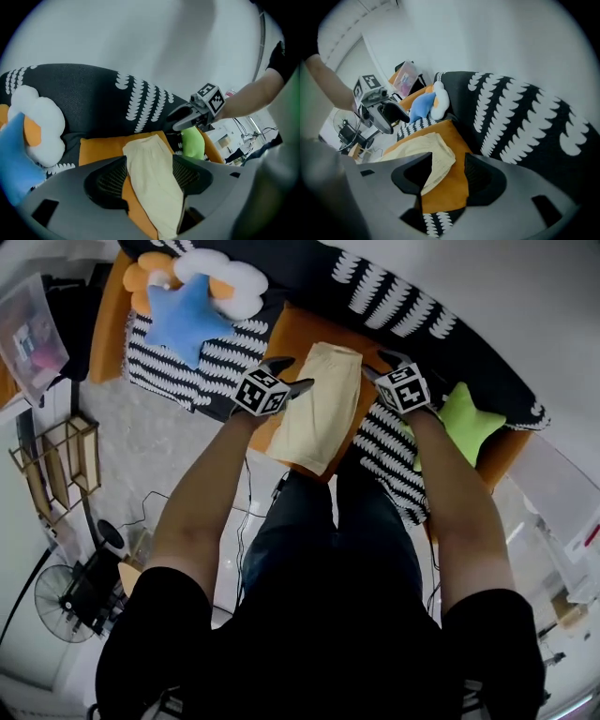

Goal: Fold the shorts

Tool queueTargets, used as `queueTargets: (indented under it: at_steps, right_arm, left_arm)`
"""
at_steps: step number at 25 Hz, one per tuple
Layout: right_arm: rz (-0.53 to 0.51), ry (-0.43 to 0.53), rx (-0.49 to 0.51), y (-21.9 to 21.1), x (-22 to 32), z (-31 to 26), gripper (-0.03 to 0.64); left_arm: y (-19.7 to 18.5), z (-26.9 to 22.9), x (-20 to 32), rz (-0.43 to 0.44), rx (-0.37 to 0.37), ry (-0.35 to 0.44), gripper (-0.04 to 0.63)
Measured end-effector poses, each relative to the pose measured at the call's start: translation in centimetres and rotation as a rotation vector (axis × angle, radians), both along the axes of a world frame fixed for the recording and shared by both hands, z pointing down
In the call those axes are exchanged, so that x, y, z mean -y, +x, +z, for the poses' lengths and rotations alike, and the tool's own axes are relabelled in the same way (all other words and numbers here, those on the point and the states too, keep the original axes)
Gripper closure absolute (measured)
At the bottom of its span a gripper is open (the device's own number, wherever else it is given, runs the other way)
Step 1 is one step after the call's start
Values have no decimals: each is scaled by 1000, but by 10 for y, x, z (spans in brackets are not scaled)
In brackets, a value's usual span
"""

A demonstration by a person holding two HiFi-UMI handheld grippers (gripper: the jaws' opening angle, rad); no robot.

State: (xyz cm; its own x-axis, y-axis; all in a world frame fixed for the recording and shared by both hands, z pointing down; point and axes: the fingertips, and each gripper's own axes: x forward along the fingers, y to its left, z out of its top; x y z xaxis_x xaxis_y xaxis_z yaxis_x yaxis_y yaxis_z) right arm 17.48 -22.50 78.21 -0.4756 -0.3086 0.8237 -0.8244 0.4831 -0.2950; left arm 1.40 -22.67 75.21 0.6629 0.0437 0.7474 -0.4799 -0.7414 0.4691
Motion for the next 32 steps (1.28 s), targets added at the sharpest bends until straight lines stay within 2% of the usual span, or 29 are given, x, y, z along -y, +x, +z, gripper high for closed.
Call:
queueTargets:
  at_steps: [4, 6, 12, 17, 23, 27, 32]
  right_arm:
    - [30, -39, 48, -13, 6, 27, 387]
    - [52, -58, 65, -18, 10, 40, 388]
    - [49, -113, 66, -30, 10, 74, 391]
    - [70, -149, 80, -40, 9, 90, 400]
    - [144, -200, 118, -44, 5, 97, 413]
    - [192, -257, 175, -48, 4, 102, 419]
    - [144, -253, 181, -55, 2, 93, 517]
  left_arm:
    - [10, 29, 20, 36, 3, -46, 284]
    - [14, 43, 29, 26, -1, -81, 284]
    - [27, 79, 48, -133, -42, -229, 298]
    - [29, 107, 38, -153, -49, -316, 316]
    - [30, 117, 29, -166, -45, -354, 415]
    - [28, 117, 29, -159, -36, -334, 469]
    - [27, 115, 28, -138, -36, -312, 503]
